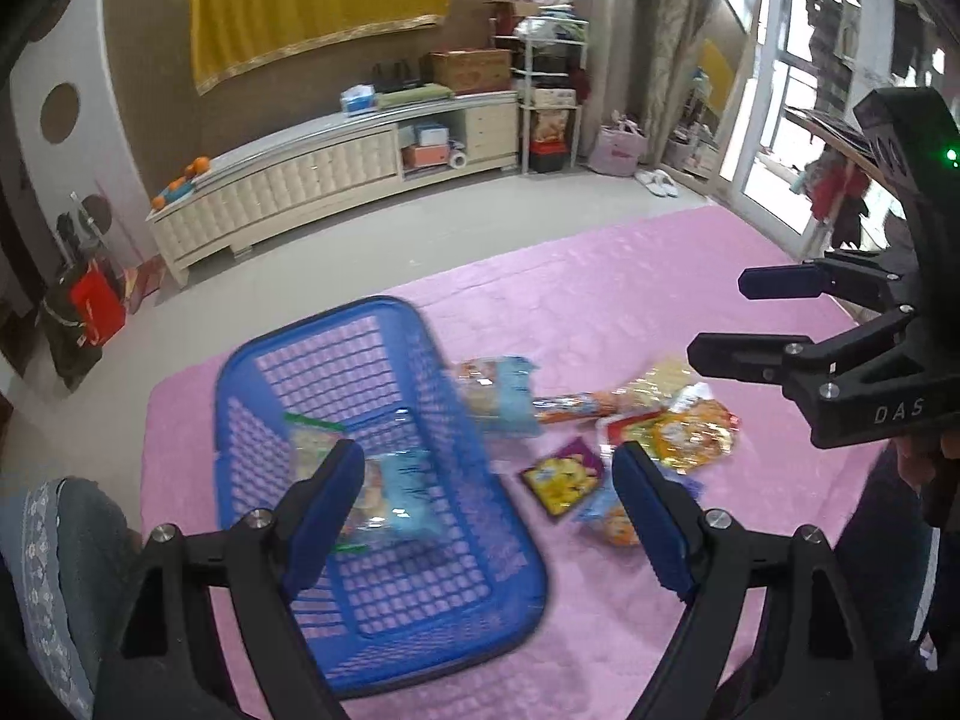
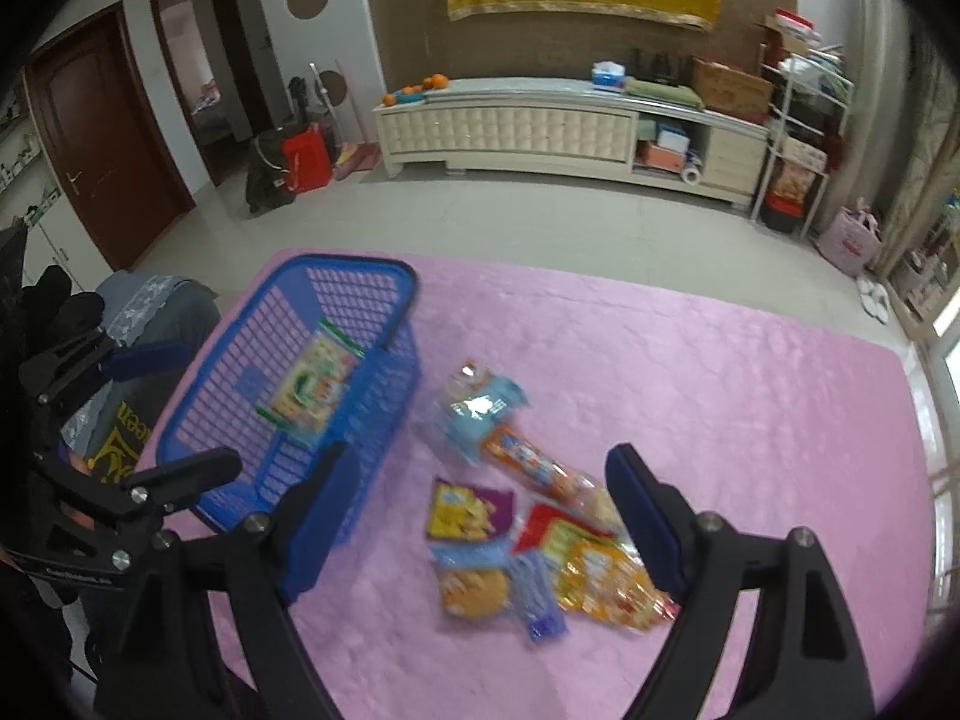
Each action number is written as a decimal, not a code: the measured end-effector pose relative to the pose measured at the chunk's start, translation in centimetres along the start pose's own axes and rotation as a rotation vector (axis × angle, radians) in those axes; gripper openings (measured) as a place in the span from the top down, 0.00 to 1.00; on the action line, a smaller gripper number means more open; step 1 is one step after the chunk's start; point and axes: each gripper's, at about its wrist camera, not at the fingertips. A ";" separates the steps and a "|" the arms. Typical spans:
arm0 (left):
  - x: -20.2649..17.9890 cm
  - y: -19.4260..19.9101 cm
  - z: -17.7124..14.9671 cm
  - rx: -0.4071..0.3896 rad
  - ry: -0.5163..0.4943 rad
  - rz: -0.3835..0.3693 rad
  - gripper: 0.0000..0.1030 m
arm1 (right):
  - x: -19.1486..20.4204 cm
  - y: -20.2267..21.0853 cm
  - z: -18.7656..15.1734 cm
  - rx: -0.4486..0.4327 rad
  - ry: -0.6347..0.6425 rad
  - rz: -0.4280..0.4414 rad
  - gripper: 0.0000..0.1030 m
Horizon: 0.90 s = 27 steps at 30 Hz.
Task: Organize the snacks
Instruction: 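Move both tools back over the snack pile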
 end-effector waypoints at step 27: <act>-8.3 -14.3 -4.2 0.235 0.252 0.031 0.19 | -10.7 -7.4 -10.7 0.154 -0.066 -0.059 0.15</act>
Point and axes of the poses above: each gripper's, at about its wrist camera, not at the fingertips, and y roughly against the way its jaws point, x to its left, z to its top, and after that the axes turned 13 degrees about -z, right-handed
